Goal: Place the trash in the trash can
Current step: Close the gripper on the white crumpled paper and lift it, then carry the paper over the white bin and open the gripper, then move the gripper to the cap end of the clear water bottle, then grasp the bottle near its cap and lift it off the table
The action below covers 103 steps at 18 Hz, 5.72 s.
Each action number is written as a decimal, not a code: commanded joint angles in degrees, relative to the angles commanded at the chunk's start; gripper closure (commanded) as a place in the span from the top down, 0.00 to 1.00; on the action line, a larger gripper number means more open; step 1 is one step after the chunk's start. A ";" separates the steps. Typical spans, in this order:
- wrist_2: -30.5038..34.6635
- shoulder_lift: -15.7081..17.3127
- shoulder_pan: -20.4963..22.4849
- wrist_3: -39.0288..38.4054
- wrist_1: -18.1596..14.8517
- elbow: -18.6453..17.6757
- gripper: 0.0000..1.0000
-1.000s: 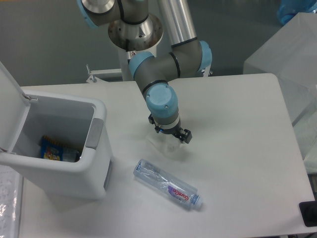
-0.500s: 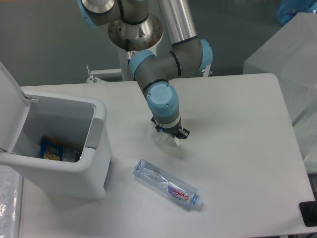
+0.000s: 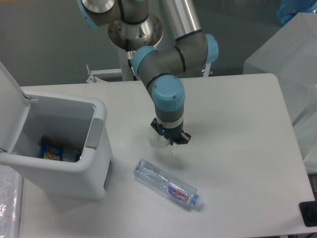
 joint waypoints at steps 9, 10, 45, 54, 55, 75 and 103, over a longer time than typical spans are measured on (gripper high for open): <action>-20.39 1.85 0.79 -14.67 0.26 11.16 0.00; -22.06 2.11 0.79 -16.35 0.26 12.21 0.00; -38.52 11.95 -1.33 -29.72 1.58 8.88 1.00; -25.18 4.23 5.01 -30.86 0.79 12.83 1.00; -24.38 3.18 5.53 -32.17 0.79 13.36 1.00; -1.35 -24.50 2.38 -57.74 -13.53 39.89 1.00; 11.23 -28.91 -0.26 -69.53 -12.83 33.32 0.89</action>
